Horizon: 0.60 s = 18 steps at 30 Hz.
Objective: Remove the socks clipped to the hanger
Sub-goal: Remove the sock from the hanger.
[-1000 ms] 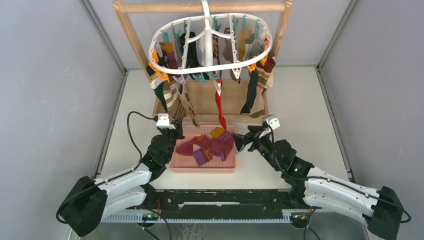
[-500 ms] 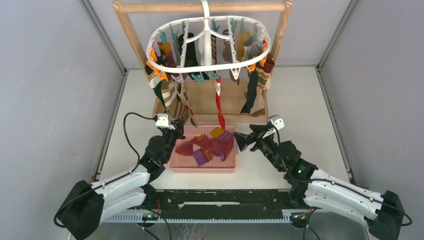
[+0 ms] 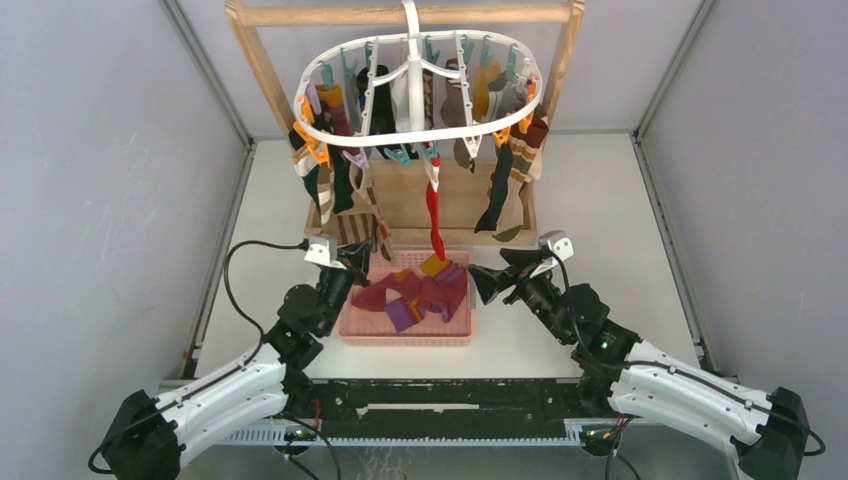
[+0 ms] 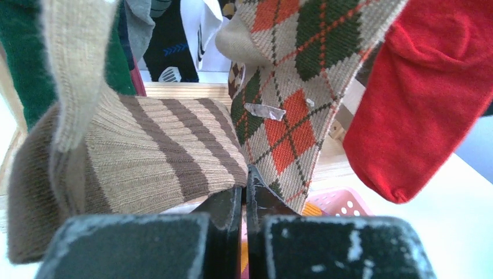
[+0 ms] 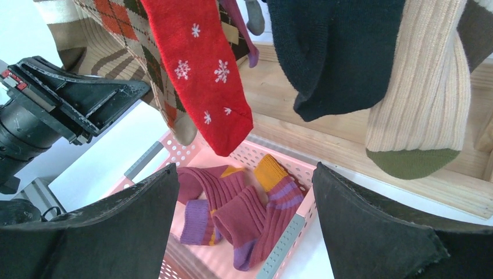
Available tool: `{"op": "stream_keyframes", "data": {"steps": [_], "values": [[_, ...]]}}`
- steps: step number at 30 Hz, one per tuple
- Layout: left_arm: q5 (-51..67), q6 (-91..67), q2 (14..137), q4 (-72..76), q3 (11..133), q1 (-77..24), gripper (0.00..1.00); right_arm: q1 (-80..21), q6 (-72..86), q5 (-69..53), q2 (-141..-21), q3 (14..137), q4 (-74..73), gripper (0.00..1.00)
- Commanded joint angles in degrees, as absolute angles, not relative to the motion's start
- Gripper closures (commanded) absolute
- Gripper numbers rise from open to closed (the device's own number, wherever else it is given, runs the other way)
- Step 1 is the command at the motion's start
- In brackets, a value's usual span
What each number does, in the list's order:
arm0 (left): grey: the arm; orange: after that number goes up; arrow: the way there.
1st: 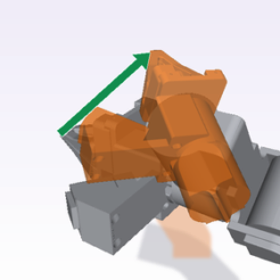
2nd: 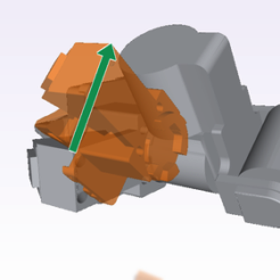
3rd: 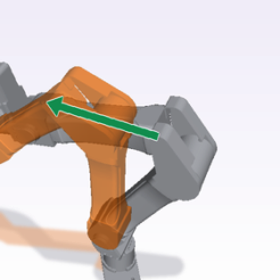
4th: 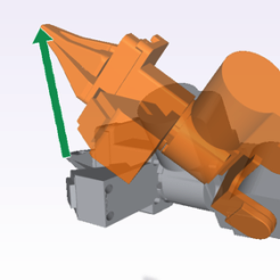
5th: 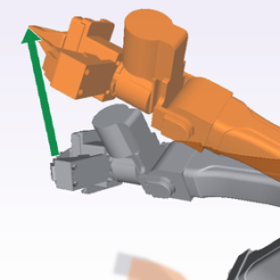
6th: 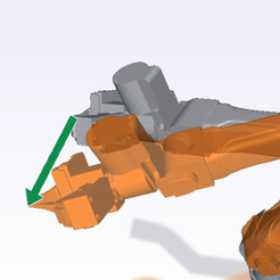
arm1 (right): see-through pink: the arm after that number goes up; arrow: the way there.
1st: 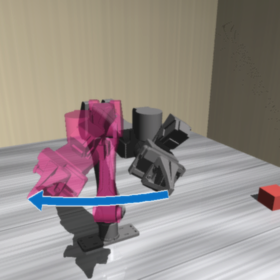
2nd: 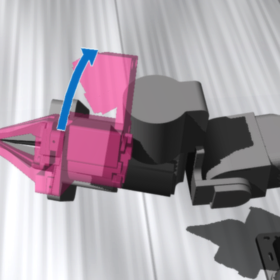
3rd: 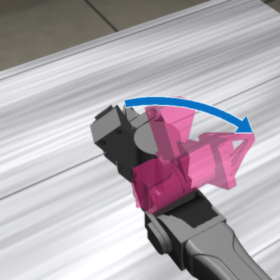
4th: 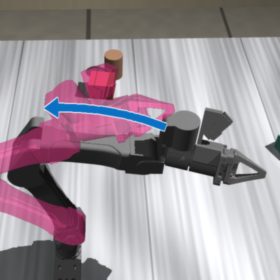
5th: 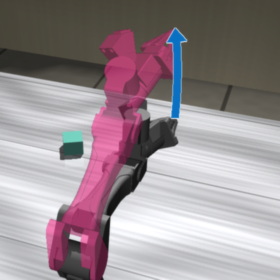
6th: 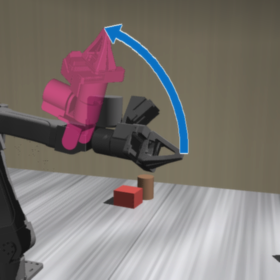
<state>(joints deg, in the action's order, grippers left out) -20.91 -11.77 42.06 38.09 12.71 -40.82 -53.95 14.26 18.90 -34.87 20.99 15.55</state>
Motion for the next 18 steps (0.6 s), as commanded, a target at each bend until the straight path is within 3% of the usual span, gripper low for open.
{"op": "stream_keyframes", "data": {"steps": [1, 18], "values": [[-23.74, -8.83, 40.18, 36.06, 12.56, -43.88, 1.00, -53.63, 14.15, 17.69, -33.66, 21.01, 15.70, 0.09], [-35.08, -1.73, 51.58, 35.79, 21.27, -57.14, 1.00, -53.88, 14.15, 17.49, -28.80, 20.83, 12.26, 0.09]]}}
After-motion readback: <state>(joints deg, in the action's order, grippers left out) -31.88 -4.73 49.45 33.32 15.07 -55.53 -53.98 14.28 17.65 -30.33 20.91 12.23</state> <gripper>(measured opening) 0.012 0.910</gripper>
